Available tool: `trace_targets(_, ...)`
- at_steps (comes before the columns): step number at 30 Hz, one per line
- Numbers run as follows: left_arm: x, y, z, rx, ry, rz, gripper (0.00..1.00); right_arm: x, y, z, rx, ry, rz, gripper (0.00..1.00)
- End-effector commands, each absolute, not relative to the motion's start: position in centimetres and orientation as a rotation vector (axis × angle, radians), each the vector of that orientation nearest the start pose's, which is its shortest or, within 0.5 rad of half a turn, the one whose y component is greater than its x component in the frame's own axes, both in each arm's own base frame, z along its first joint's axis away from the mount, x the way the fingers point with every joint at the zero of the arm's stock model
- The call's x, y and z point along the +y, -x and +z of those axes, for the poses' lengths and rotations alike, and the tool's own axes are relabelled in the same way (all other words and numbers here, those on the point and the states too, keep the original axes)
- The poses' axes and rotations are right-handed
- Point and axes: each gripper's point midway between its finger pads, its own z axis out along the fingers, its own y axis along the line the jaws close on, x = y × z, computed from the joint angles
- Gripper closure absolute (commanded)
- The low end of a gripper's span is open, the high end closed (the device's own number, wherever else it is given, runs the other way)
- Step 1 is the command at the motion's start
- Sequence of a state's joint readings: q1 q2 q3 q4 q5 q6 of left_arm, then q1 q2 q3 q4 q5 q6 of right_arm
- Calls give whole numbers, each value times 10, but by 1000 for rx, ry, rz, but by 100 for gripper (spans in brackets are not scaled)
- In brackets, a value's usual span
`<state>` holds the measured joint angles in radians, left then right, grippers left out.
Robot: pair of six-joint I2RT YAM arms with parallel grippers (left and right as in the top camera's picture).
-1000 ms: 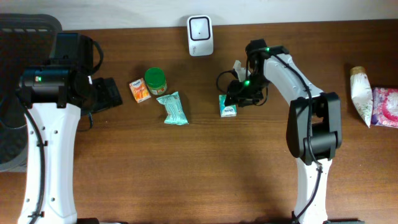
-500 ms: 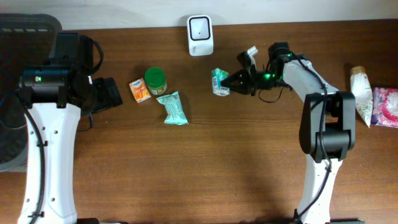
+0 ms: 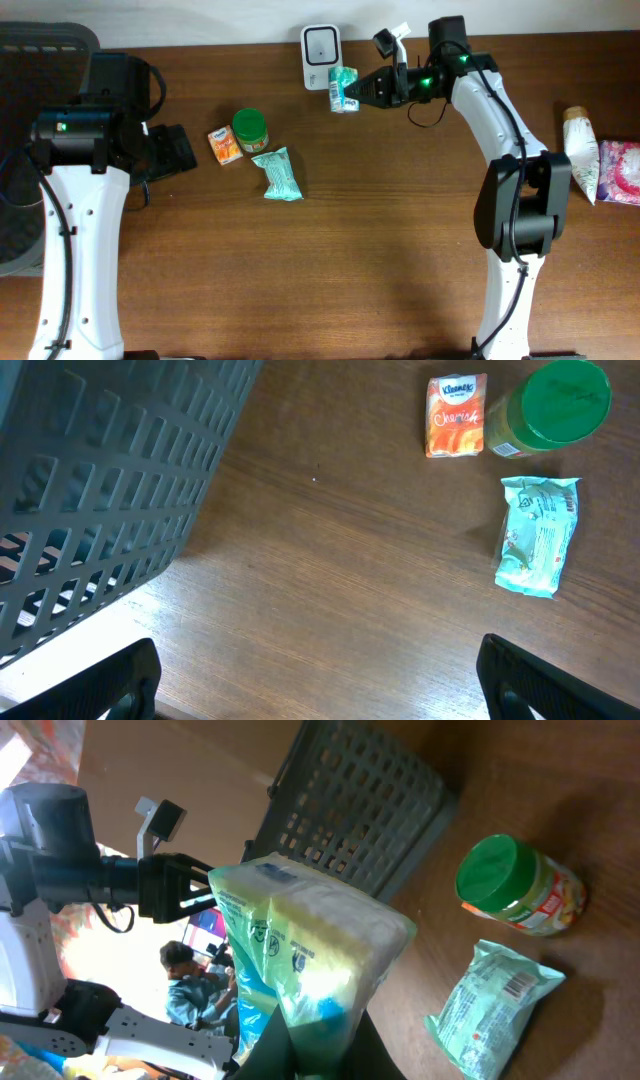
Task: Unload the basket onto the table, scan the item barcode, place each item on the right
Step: 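Hold the white-blue packet up to the scanner with the right gripper, then carry the white-blue packet right and drop it at the right edge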
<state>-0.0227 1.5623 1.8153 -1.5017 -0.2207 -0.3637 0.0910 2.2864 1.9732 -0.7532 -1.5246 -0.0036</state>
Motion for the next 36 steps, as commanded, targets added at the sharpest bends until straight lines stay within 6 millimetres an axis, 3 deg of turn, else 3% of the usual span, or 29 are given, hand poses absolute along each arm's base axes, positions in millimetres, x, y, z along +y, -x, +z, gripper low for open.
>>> trace_targets(1,33,-317,271,2712,542,212,1,219,-463,232,1947,625,1963,96)
trace_targets(11,33,-317,271,2712,543,212,1,220,-465,228,1968,620,1937,96)
trace_targets(12,33,-317,271,2712,543,212,1,222,-469,219,2022,606,1877,96)
trace_targets(14,33,-317,271,2712,542,212,1,225,-478,170,2331,490,1583,96)
trace_targets(15,33,-317,271,2712,542,212,1,223,-480,155,2416,465,1473,96)
trace_targets(16,33,-317,271,2712,542,212,1,198,-493,107,2662,364,988,96)
trace_targets(17,33,-317,271,2712,542,212,1,184,-501,97,2711,341,773,96)
trace_targets(18,33,-317,271,2711,542,212,1,167,-513,97,2722,322,545,96)
trace_targets(19,33,-317,271,2712,542,212,1,147,-537,109,2661,293,231,96)
trace_targets(20,33,-317,271,2712,542,212,1,138,-555,120,2578,300,40,96)
trace_targets(21,33,-317,271,2712,542,212,1,146,-576,137,2426,464,-140,96)
trace_targets(23,33,-317,271,2712,542,212,1,187,-598,158,2192,725,-207,96)
trace_targets(25,33,-317,271,2712,542,212,1,207,-615,166,2046,824,-255,96)
trace_targets(27,33,-317,271,2712,542,212,1,216,-631,148,1950,944,-336,96)
trace_targets(30,33,-317,271,2712,542,212,1,224,-649,138,1876,897,-345,96)
trace_targets(33,33,-317,271,2711,542,212,1,231,-654,150,1822,865,-339,96)
trace_targets(36,33,-317,271,2712,543,212,1,219,-659,164,1871,637,-295,96)
